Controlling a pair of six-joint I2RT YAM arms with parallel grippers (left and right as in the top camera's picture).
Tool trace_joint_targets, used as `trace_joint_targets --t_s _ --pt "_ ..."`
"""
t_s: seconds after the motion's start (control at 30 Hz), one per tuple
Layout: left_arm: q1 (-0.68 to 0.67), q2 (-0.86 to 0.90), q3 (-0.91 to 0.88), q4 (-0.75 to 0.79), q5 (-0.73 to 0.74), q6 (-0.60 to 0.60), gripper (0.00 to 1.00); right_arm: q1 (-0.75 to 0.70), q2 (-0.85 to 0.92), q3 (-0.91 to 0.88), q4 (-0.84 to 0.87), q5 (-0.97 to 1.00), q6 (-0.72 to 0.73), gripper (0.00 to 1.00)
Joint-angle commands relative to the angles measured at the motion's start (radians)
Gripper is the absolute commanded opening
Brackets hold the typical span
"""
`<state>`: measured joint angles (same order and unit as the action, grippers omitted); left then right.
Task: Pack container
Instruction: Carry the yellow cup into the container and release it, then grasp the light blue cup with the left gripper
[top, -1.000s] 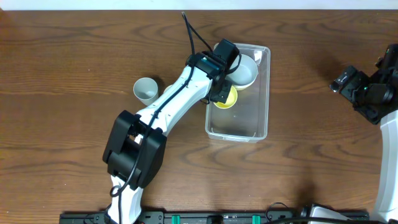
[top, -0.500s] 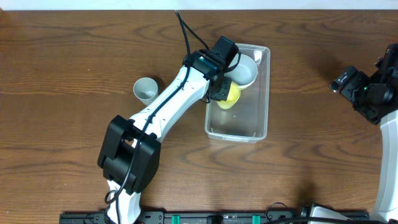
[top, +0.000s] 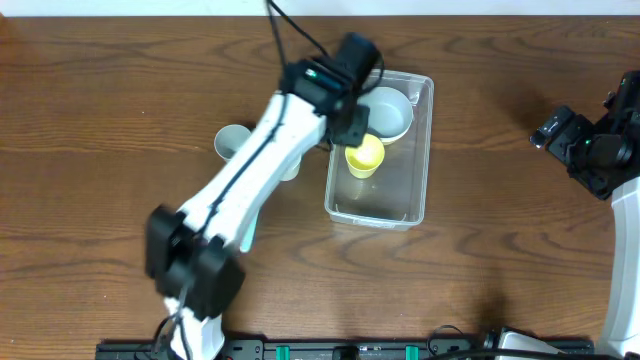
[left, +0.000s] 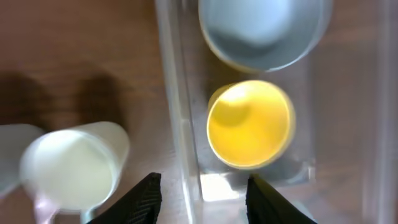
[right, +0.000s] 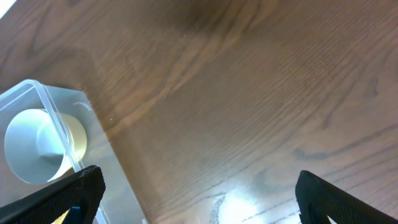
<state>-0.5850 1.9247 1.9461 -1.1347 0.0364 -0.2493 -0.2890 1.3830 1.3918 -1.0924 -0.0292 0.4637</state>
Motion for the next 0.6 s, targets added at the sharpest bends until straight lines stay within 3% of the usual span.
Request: trace_joint_targets --t_s 0.0,0.07,0.13,0.37,0.5,0.57 --pt "0.047 -0.152 0.066 -0.064 -0.174 0.047 0.51 -0.005 -0.006 0.001 -0.001 0.003 0.011 0.99" --pt "0.093 -0.173 0.065 -0.128 -0.321 0.046 0.56 -0.005 -0.006 0.001 -0.001 0.003 0.011 0.99" --pt "0.162 -0.168 0.054 -0.170 -0.352 0.046 0.57 -0.005 -0.006 0.001 -0.001 0.003 0.011 0.99" --pt "0.417 -0.064 -0.130 -0.115 -0.078 0.046 0.57 -0.005 -0.006 0.001 -0.001 0.003 0.011 0.99" --pt "0.492 0.019 -0.215 -0.047 0.018 0.046 0.56 -0.005 -0.006 0.001 -0.001 0.003 0.011 0.99" --pt "0.514 0.051 -0.245 -0.016 0.043 0.046 0.51 -0.005 -0.006 0.001 -0.001 0.003 0.011 0.99"
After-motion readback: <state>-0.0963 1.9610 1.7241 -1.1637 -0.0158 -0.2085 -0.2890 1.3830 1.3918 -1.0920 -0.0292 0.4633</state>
